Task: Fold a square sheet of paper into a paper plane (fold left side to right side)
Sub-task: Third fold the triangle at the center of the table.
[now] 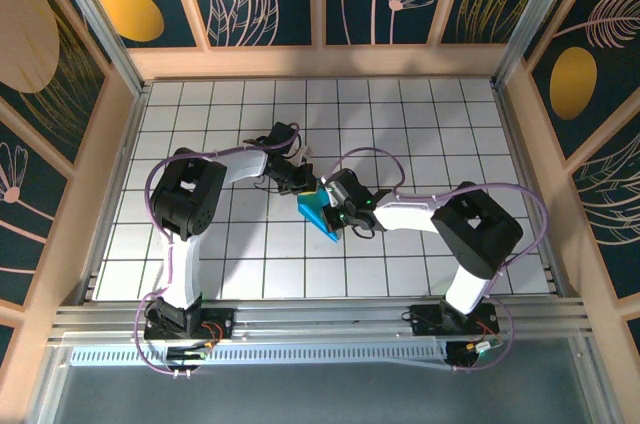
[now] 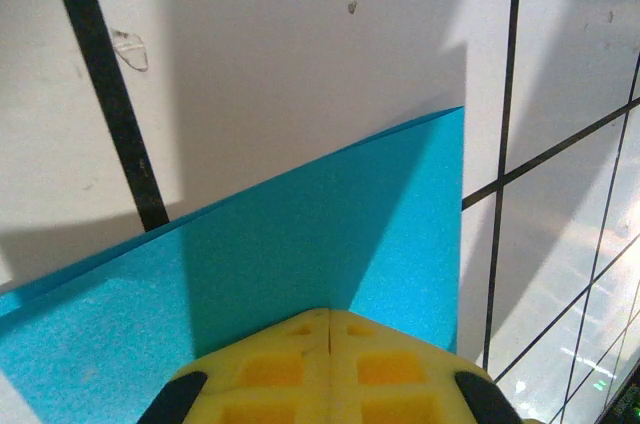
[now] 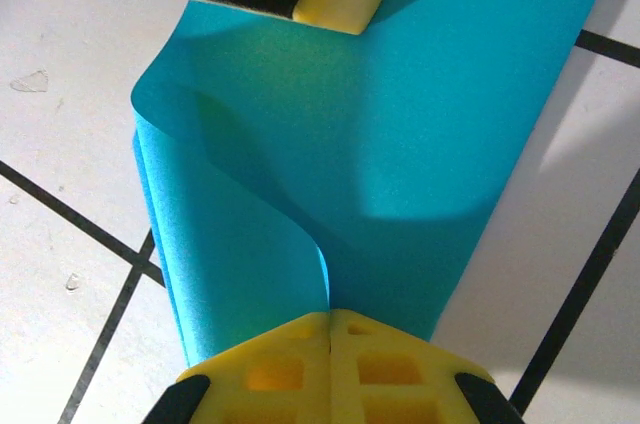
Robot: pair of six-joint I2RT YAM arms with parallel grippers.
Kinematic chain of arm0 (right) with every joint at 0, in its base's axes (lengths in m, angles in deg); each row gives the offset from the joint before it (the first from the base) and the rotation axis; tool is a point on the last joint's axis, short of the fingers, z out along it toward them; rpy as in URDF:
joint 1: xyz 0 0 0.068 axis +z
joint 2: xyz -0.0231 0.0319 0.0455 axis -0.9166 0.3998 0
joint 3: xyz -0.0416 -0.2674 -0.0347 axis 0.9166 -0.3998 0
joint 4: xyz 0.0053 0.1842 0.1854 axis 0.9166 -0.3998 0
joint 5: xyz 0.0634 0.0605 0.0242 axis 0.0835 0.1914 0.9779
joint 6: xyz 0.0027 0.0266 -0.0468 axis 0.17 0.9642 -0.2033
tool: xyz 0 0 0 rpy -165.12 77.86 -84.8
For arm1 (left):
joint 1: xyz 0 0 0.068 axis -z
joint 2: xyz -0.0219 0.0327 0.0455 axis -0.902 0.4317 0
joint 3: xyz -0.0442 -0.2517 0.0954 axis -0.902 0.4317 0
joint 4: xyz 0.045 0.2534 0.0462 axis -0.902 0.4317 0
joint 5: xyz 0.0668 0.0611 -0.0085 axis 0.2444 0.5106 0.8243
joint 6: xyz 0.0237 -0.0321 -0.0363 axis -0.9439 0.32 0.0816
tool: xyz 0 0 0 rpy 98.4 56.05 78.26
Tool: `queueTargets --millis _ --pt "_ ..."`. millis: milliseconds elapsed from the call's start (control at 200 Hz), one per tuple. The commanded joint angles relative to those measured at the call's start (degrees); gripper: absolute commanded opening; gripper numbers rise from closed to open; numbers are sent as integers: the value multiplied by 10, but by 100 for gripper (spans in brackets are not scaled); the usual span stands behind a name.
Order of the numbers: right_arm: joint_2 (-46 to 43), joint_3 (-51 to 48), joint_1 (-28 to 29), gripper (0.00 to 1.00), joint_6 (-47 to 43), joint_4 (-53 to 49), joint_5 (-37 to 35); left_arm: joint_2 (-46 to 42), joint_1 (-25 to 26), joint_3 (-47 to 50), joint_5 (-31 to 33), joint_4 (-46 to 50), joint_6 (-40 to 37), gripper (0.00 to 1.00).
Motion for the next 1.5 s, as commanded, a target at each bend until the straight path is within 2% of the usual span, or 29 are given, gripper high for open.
queueTargets --millis 0,115,445,701,941,1236,1351,1496 --pt "11 17 -5 0 6 -6 -7 28 9 4 30 24 -5 0" --pt "17 16 -5 0 6 -4 -4 27 9 4 29 21 -4 0" --pt "25 -3 0 0 13 -9 5 21 5 -44 38 33 -5 14" --pt "22 -15 1 0 16 -9 9 -6 -38 -81 21 30 4 19" --pt "24 -15 1 0 21 -3 15 -110 -67 30 26 -17 9 16" --pt "17 -19 1 0 23 -1 19 -249 -56 243 -48 -158 101 10" --pt "15 -22 1 0 24 -1 19 -253 -30 258 -67 -184 127 10" --pt "16 -23 1 0 24 -1 19 -226 7 243 -61 -191 147 10"
